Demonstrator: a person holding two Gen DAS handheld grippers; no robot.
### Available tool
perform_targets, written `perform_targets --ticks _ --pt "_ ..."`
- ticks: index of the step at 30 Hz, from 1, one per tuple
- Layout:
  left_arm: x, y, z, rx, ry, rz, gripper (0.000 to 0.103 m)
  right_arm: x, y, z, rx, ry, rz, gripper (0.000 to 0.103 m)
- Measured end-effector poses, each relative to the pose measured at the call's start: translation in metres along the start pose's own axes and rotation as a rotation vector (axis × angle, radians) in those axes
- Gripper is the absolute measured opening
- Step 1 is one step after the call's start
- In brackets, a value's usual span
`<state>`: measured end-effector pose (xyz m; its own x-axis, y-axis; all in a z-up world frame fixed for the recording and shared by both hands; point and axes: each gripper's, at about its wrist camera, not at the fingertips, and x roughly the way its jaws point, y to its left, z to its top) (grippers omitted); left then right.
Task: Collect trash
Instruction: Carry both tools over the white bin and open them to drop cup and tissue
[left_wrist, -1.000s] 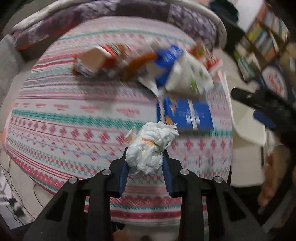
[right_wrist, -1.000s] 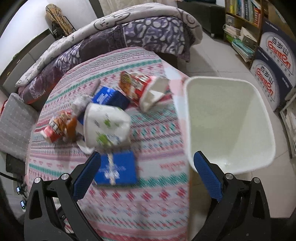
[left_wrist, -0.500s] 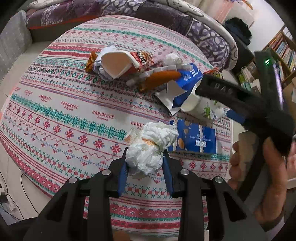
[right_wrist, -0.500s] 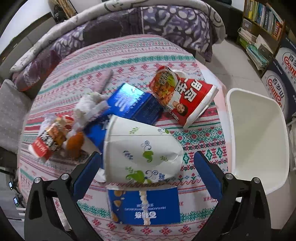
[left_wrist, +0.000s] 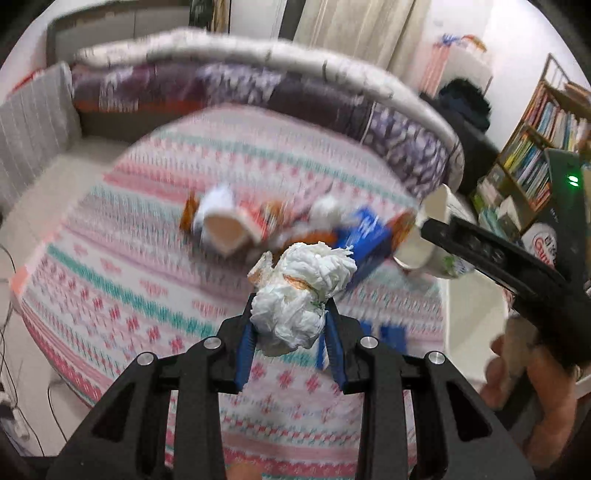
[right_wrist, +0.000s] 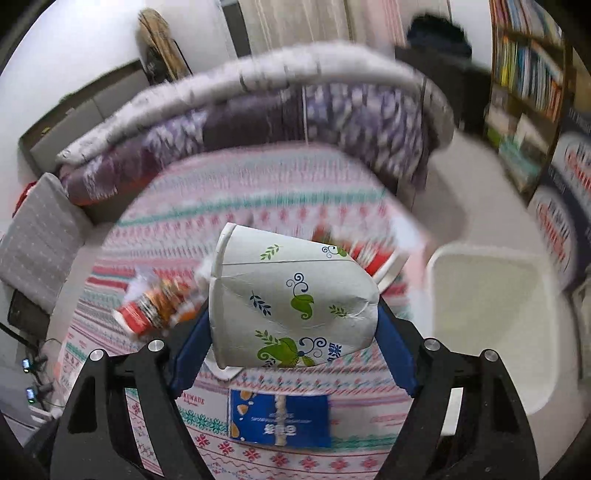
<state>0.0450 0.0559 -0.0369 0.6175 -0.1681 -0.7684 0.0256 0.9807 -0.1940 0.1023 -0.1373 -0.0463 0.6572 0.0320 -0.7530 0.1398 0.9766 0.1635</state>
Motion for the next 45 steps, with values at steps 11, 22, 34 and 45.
perform_targets --ticks 11,22,34,45 --pt "-0.035 -0.067 0.053 0.104 -0.228 0.019 0.035 -0.094 -0.053 0.034 -0.032 -0.276 -0.109 0.078" --pt "-0.012 -0.143 0.06 0.238 -0.312 -0.015 0.035 -0.1 -0.116 0.024 0.063 -0.397 -0.242 0.078" --pt "0.023 -0.19 0.037 0.296 -0.255 -0.069 0.035 -0.095 -0.169 0.018 0.204 -0.333 -0.304 0.079" --pt "0.04 -0.227 0.017 0.392 -0.198 -0.113 0.035 -0.103 -0.199 0.012 0.308 -0.324 -0.357 0.091"
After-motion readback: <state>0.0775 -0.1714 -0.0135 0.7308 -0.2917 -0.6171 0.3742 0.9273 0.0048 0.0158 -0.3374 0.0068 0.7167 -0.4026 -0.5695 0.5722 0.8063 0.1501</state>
